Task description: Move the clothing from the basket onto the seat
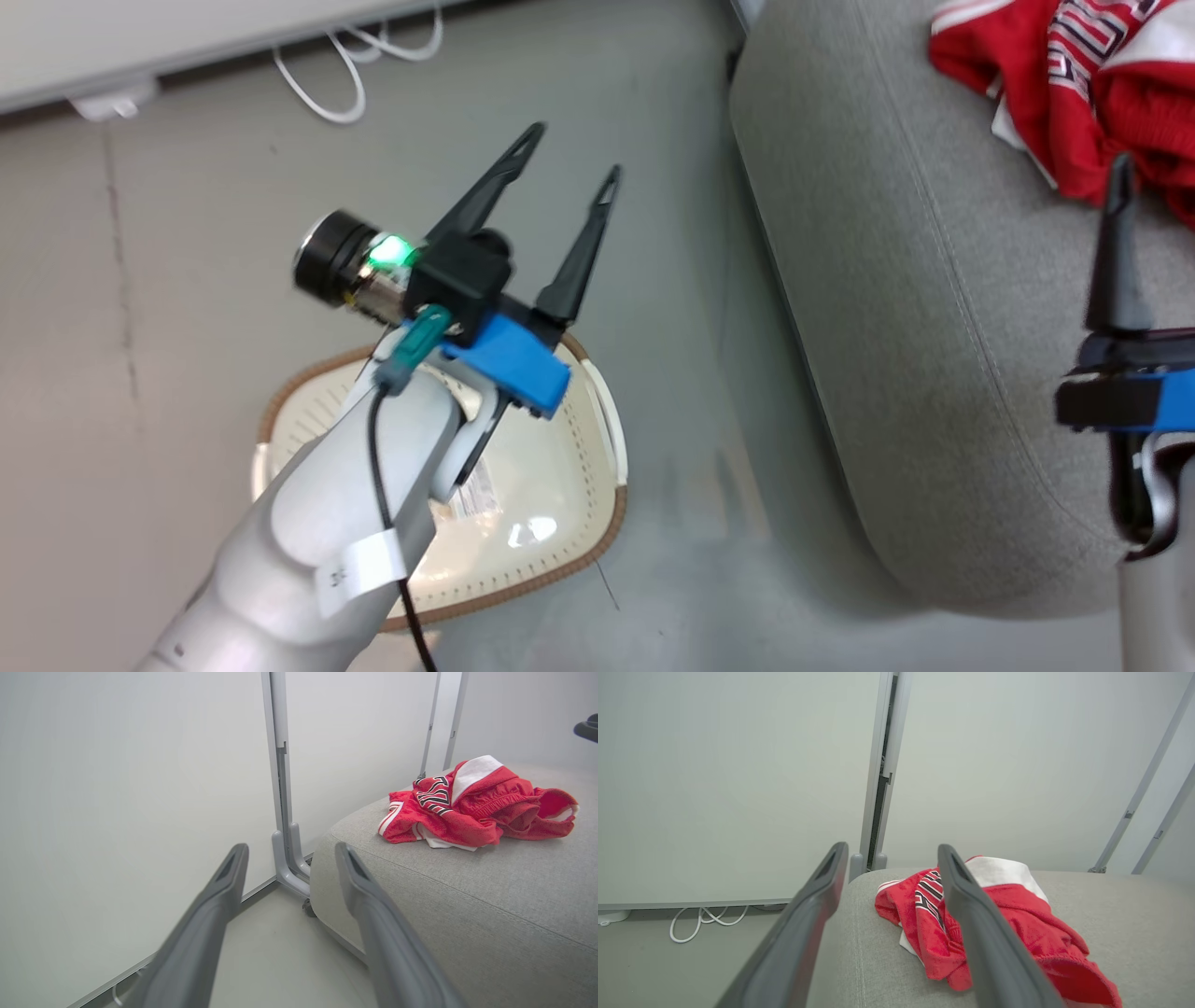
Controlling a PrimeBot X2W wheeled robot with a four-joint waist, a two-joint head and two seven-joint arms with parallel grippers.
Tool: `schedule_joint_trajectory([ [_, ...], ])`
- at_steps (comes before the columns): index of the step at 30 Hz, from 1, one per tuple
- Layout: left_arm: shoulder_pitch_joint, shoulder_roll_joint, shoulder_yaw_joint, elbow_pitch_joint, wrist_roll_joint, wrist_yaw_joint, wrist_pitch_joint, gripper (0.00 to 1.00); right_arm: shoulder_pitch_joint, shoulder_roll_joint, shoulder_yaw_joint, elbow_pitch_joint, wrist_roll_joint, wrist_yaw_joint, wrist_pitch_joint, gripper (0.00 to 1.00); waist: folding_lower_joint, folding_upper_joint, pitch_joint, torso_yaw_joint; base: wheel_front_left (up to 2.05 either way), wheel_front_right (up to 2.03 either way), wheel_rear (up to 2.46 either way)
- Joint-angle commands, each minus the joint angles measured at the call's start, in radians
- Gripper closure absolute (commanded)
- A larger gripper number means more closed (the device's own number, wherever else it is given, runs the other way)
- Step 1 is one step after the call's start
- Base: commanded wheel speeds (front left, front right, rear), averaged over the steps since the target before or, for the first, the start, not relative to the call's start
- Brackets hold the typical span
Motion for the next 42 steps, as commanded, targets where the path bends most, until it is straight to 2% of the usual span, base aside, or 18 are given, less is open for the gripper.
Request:
schedule_joint_trajectory([
  [1, 0.029, 0.003, 0.025, -0.01, -0.004, 0.008, -0.003, 0.0, 0.028, 0.006, 0.019, -0.013, 0.006, 0.0, -0.001, 0.0, 0.0001, 0.0, -0.079, 0.047, 0.0, 0.0, 0.0],
  [8, 0.186, 0.026, 0.202, -0.052, -0.002, 0.021, -0.003, 0.0, 0.091, 0.034, 0.133, -0.031, 0.025, 0.0, -0.001, 0.0, 0.0001, 0.0, -0.179, 0.119, 0.0, 0.0, 0.0],
  [14, 0.327, 0.038, 0.354, -0.088, 0.031, 0.016, -0.003, 0.0, 0.132, 0.053, 0.166, 0.008, 0.03, 0.0, -0.001, 0.0, 0.0001, 0.0, -0.247, 0.174, 0.0, 0.0, 0.0],
  [24, 0.533, -0.014, 0.563, -0.14, 0.099, -0.023, -0.003, 0.0, 0.244, 0.08, 0.156, 0.042, 0.033, 0.0, -0.001, 0.0, 0.0001, 0.0, -0.322, 0.24, 0.0, 0.0, 0.0],
  [33, 0.628, -0.087, 0.67, -0.189, 0.179, -0.069, -0.003, 0.0, 0.326, 0.091, 0.144, 0.061, 0.044, 0.0, -0.001, 0.0, 0.0001, 0.0, -0.364, 0.268, 0.0, 0.0, 0.0],
  [42, 0.666, -0.122, 0.722, -0.205, 0.219, -0.097, -0.003, 0.0, 0.357, 0.096, 0.151, 0.075, 0.056, 0.0, -0.001, 0.0, 0.0001, 0.0, -0.379, 0.277, 0.0, 0.0, 0.0],
])
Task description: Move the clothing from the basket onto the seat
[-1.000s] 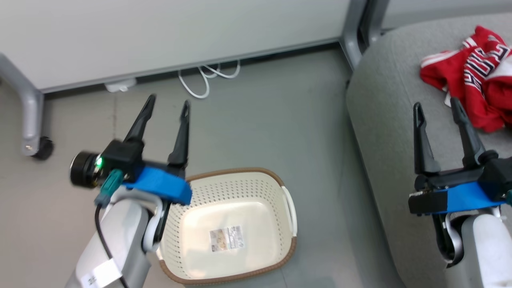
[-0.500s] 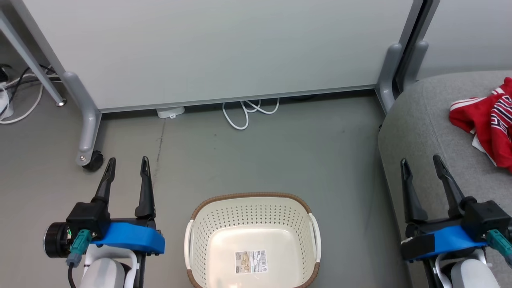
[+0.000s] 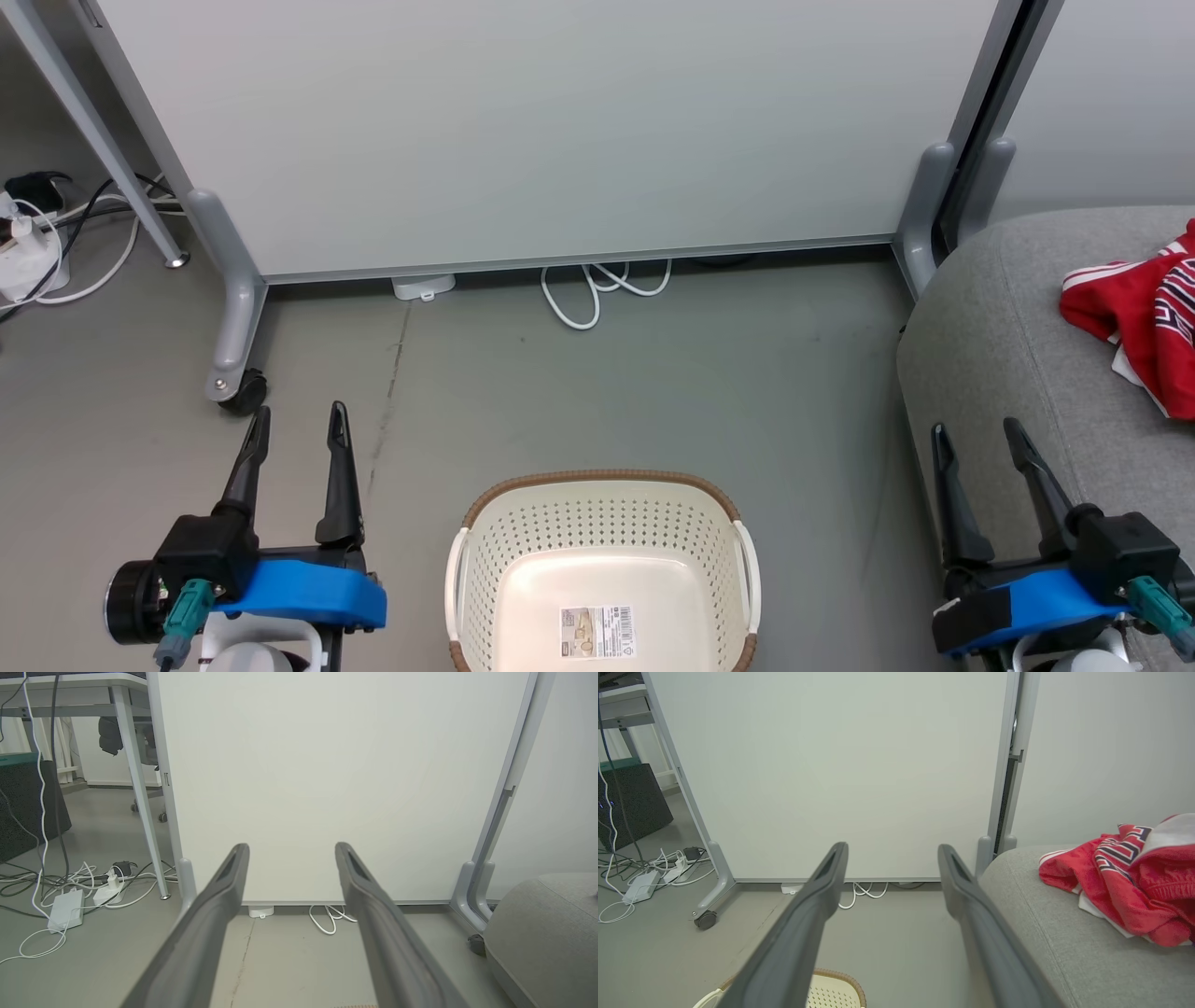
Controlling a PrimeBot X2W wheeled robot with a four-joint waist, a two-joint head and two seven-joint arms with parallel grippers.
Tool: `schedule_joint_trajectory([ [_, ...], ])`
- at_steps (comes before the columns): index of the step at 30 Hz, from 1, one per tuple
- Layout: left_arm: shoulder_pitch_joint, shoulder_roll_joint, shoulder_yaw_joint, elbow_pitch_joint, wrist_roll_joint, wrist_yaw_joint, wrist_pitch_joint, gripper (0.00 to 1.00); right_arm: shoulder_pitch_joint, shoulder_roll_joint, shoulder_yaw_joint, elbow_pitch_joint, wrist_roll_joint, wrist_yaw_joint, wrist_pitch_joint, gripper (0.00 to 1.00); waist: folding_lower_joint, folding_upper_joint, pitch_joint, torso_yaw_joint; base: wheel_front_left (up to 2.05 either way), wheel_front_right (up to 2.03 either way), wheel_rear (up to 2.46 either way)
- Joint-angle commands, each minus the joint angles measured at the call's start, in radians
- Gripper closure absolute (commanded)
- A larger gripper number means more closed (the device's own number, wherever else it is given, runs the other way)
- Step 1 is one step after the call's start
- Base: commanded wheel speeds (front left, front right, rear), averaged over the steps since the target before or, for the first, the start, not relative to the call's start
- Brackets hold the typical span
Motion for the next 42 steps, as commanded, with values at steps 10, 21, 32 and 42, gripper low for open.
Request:
schedule_joint_trajectory([
  [10, 0.014, -0.011, 0.031, -0.001, 0.026, -0.015, -0.003, 0.0, 0.017, 0.003, 0.024, 0.014, 0.037, 0.0, -0.001, 0.0, 0.0001, -0.0001, -0.002, 0.003, 0.0, 0.0, 0.0],
  [21, 0.028, -0.013, 0.025, 0.038, 0.024, -0.017, 0.004, 1.0, 0.017, 0.002, 0.025, 0.039, 0.034, 0.0, 0.001, 1.0, 0.0001, -0.0001, -0.001, 0.004, 0.0, 0.0, 0.0],
  [32, 0.033, -0.014, 0.043, 0.056, -0.138, -0.019, 0.054, 1.0, 0.011, 0.003, 0.014, 0.06, 0.198, 0.0, 0.047, 1.0, 0.0001, -0.0001, -0.003, -0.002, 0.0, 0.0, 0.0],
  [42, 0.03, -0.014, 0.05, 0.041, -0.323, -0.021, 0.095, 1.0, 0.005, 0.003, 0.009, 0.054, 0.384, 0.0, 0.091, 1.0, 0.0001, -0.0001, -0.005, -0.009, 0.0, 0.0, 0.0],
])
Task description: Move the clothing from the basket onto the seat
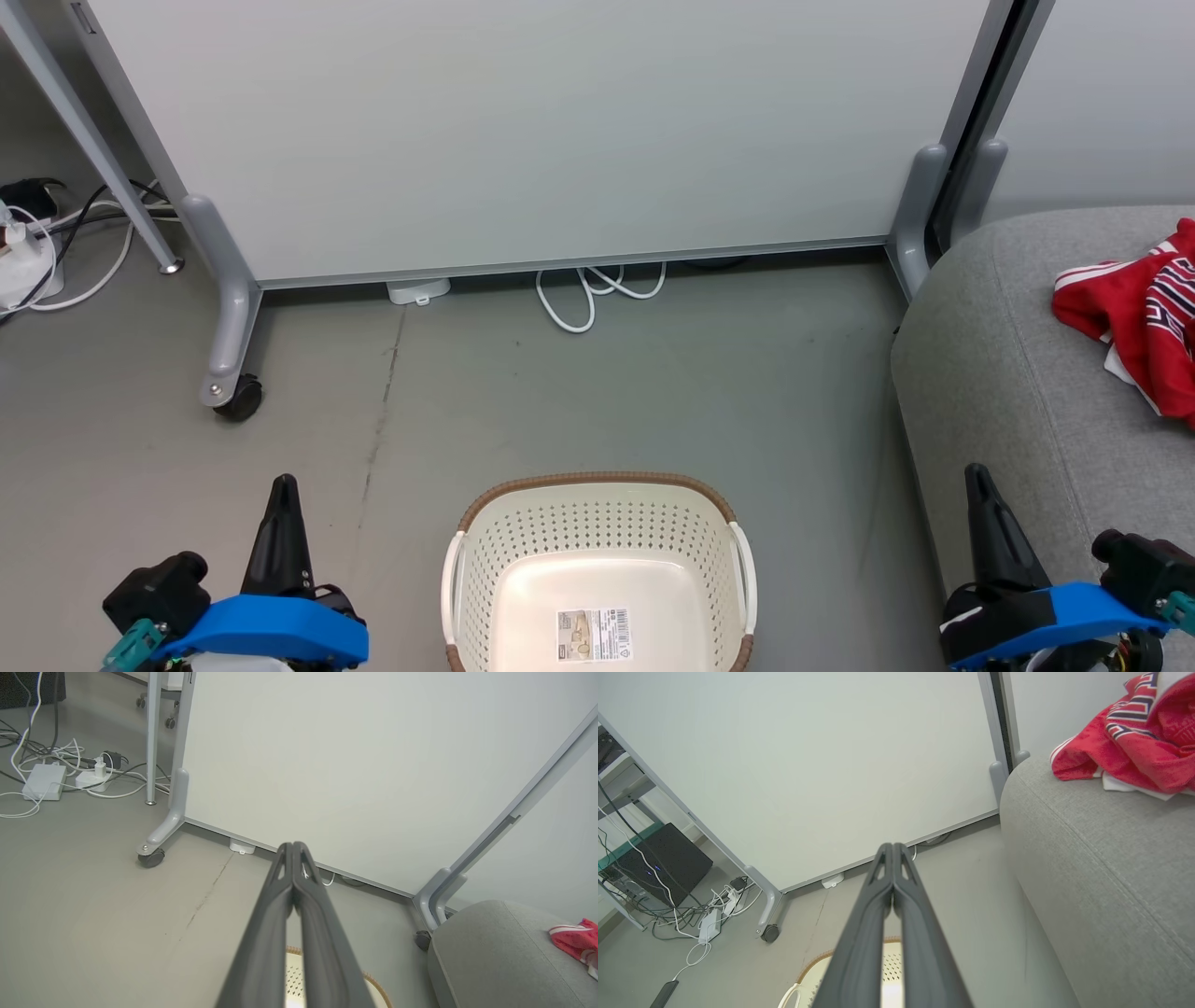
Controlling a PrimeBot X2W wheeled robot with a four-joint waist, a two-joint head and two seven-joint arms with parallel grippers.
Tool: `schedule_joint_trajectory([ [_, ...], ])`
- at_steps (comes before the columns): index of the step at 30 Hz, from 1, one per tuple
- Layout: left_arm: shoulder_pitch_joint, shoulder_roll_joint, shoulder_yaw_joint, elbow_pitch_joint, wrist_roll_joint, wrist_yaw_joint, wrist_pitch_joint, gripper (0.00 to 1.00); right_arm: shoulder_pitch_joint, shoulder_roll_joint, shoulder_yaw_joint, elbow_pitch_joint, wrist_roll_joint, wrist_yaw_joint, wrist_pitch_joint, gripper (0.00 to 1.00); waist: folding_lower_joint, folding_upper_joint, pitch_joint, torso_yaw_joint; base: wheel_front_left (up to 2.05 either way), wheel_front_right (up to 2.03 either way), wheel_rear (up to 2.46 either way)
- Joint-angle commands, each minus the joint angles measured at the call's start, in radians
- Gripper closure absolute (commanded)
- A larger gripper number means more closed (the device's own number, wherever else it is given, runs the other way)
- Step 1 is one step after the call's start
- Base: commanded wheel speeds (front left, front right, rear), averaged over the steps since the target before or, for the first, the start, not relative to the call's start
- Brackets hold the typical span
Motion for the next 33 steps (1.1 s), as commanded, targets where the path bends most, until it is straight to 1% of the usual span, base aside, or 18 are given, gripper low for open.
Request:
schedule_joint_trajectory([
  [1, -0.03, 0.004, 0.007, -0.02, -0.038, -0.004, 0.009, 1.0, -0.022, -0.002, -0.003, -0.018, 0.042, 0.0, 0.008, 1.0, 0.0, -0.0001, 0.0, -0.001, 0.0, 0.0, 0.0],
  [15, -0.039, 0.005, 0.021, -0.032, -0.261, -0.007, 0.064, 1.0, -0.032, -0.003, -0.012, -0.022, 0.266, 0.0, 0.063, 1.0, 0.0, -0.0001, -0.004, -0.011, 0.0, 0.0, 0.0],
  [33, -0.048, 0.006, 0.036, -0.044, -0.502, -0.01, 0.124, 1.0, -0.044, -0.003, -0.023, -0.025, 0.508, 0.0, 0.124, 1.0, -0.0001, -0.0001, -0.008, -0.023, 0.0, 0.0, 0.0],
])
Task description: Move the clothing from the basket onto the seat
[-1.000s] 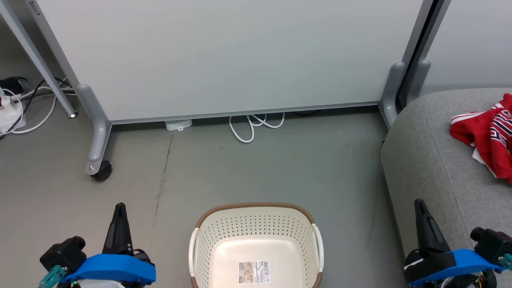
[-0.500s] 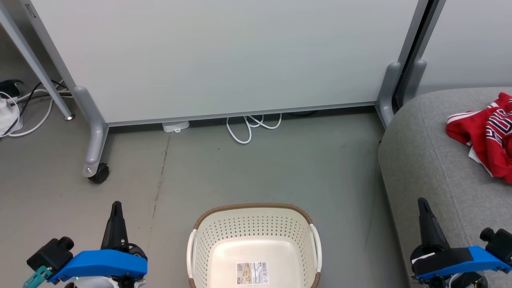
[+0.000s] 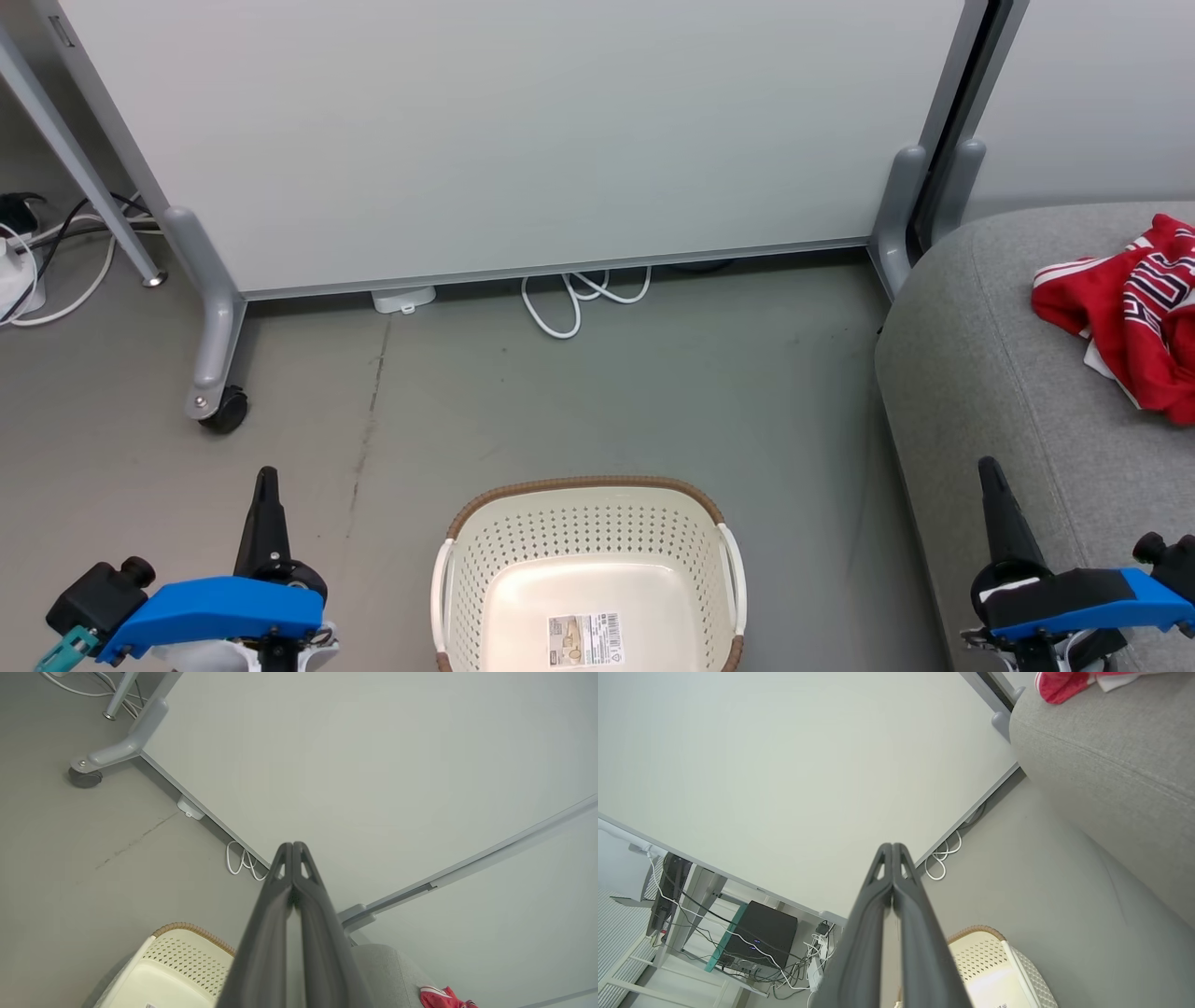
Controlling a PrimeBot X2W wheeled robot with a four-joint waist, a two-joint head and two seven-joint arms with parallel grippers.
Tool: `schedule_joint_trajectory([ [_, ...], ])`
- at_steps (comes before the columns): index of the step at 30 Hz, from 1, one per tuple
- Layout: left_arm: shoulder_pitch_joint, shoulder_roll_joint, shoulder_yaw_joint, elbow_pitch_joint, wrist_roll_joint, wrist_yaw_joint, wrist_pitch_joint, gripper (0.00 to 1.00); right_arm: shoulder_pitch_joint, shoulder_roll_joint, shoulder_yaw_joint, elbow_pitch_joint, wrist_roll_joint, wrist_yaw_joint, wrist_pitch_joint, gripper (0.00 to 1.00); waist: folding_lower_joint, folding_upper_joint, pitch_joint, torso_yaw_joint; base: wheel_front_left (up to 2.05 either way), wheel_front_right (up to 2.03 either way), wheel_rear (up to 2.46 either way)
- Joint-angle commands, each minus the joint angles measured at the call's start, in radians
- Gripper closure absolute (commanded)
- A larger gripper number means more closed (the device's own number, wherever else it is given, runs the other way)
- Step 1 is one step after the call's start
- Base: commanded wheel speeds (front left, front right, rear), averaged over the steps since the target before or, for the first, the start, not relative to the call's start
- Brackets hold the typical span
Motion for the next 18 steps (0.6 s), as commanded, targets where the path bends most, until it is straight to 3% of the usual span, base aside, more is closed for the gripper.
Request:
schedule_joint_trajectory([
  [1, -0.028, 0.006, 0.007, -0.016, -0.033, -0.006, 0.008, 1.0, -0.027, -0.003, -0.004, -0.015, 0.035, 0.0, 0.008, 1.0, 0.0, -0.0001, 0.0, -0.001, 0.0, 0.0, 0.0],
  [18, -0.035, 0.006, 0.019, -0.025, -0.223, -0.008, 0.055, 1.0, -0.034, -0.003, -0.012, -0.016, 0.226, 0.0, 0.056, 1.0, 0.0, -0.0001, -0.005, -0.013, 0.0, 0.0, 0.0],
])
